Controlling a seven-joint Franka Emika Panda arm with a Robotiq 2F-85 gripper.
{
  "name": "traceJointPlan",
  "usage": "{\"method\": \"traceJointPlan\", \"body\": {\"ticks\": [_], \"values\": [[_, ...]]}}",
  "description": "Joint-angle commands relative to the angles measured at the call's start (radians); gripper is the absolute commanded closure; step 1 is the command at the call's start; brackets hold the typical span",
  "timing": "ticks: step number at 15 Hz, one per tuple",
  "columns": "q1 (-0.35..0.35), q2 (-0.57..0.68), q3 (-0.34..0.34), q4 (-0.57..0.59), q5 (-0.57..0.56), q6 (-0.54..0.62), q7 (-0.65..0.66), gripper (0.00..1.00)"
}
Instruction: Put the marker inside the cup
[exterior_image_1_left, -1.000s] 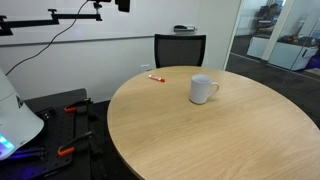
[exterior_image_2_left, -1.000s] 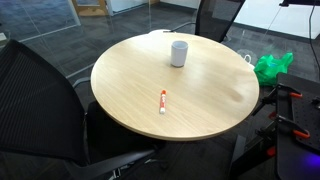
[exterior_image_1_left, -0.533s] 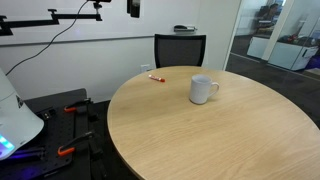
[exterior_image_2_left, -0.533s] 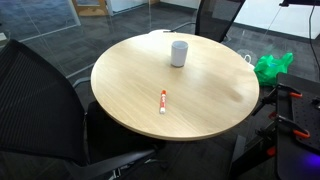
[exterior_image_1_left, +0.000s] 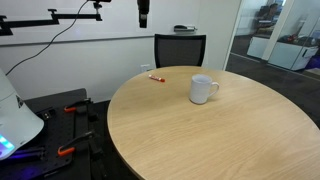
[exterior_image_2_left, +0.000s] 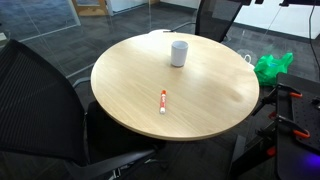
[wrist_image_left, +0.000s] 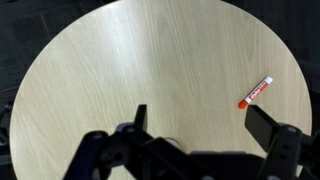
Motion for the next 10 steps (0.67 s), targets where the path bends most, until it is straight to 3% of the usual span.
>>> {"method": "traceJointPlan", "body": {"ticks": [1, 10], "values": [[0.028, 0.077, 0.044, 0.032, 0.008, 0.071, 0.11, 0.0], [0.118, 0.238, 0.123, 0.089, 0.0, 0.165, 0.214, 0.0]]}}
